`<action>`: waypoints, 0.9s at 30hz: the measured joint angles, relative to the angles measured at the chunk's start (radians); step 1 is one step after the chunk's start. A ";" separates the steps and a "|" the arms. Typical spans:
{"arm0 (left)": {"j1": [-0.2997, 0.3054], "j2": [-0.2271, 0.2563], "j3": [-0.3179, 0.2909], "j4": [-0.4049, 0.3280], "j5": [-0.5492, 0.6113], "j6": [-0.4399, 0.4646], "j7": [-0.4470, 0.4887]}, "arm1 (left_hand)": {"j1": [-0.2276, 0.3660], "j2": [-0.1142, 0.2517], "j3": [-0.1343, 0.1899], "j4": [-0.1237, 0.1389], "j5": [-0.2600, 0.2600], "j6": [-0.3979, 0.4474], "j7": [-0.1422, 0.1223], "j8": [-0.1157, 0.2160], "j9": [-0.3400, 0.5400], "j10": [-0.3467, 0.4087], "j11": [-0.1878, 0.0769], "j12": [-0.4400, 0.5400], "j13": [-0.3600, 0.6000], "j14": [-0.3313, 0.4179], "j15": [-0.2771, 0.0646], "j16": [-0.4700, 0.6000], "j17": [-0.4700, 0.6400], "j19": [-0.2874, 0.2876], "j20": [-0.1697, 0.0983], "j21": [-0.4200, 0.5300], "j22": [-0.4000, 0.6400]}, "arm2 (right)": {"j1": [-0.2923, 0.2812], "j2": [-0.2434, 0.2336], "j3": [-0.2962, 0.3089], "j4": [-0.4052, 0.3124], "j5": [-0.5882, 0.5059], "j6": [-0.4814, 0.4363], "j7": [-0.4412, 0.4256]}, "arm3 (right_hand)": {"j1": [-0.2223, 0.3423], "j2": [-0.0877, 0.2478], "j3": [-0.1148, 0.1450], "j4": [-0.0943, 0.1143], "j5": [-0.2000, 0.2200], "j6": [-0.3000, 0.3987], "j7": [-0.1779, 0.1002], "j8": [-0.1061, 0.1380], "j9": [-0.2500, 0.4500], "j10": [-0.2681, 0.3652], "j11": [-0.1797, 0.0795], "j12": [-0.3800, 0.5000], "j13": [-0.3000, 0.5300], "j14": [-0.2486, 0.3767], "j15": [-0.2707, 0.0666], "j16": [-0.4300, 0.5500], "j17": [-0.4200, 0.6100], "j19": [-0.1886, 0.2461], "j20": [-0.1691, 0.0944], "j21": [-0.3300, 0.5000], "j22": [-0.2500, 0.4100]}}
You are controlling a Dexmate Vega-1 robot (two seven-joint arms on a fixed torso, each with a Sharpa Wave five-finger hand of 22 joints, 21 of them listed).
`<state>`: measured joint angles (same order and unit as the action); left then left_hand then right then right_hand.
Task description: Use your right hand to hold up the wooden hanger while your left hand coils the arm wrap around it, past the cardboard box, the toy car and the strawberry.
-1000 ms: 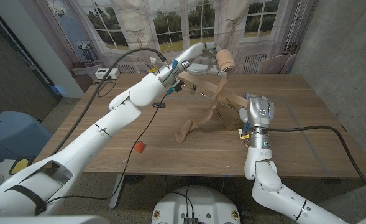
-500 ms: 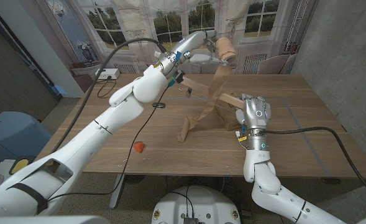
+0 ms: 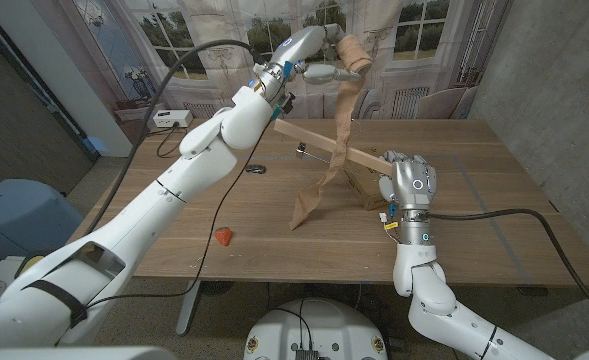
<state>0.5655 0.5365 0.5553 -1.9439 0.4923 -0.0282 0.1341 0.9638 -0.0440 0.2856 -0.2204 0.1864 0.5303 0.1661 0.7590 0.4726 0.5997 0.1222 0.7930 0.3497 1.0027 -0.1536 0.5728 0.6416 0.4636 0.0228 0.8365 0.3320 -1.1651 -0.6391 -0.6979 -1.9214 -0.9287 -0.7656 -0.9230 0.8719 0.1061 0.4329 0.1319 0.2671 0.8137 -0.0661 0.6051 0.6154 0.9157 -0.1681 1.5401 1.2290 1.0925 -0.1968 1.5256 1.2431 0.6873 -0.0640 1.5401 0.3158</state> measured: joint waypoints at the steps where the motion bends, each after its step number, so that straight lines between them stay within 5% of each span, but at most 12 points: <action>1: -0.005 -0.001 0.002 0.002 0.000 0.001 0.000 | 0.000 0.000 0.000 0.000 0.000 0.000 0.000 0.000 0.000 0.000 0.000 0.000 0.000 0.000 0.000 0.000 0.000 0.000 0.000 0.000 -0.002 | 0.000 0.000 0.000 0.000 0.000 0.002 -0.001 | 0.000 0.000 0.000 0.000 0.000 0.000 0.000 0.000 0.000 0.000 0.000 0.000 0.000 0.000 0.000 0.000 0.000 0.000 0.000 0.000 0.000; 27: -0.220 -0.081 0.105 0.144 0.041 0.174 -0.003 | 0.000 0.000 0.000 0.000 0.000 0.000 0.000 -0.003 -0.005 0.002 0.002 0.000 0.000 0.007 0.000 -0.011 0.010 -0.009 -0.009 0.034 -0.017 | -0.003 -0.005 0.006 0.011 -0.002 0.121 -0.051 | 0.000 0.000 0.002 0.002 0.000 -0.005 -0.002 0.006 -0.007 -0.005 -0.002 0.005 0.000 -0.009 0.002 0.006 0.000 -0.003 -0.004 0.008 -0.002</action>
<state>0.3459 0.4560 0.6599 -1.7994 0.5332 0.1455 0.1306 0.9638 -0.0440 0.2856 -0.2204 0.1864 0.5306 0.1662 0.7559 0.4679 0.6018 0.1243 0.7930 0.3497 1.0098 -0.1534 0.5613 0.6512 0.4549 0.0140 0.8701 0.3153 -1.1683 -0.6437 -0.6919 -1.9100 -0.9305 -0.6444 -0.9743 0.8719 0.1061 0.4353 0.1343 0.2668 0.8083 -0.0680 0.6113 0.6089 0.9106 -0.1697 1.5450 1.2295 1.0837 -0.1949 1.5316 1.2431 0.6839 -0.0678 1.5476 0.3136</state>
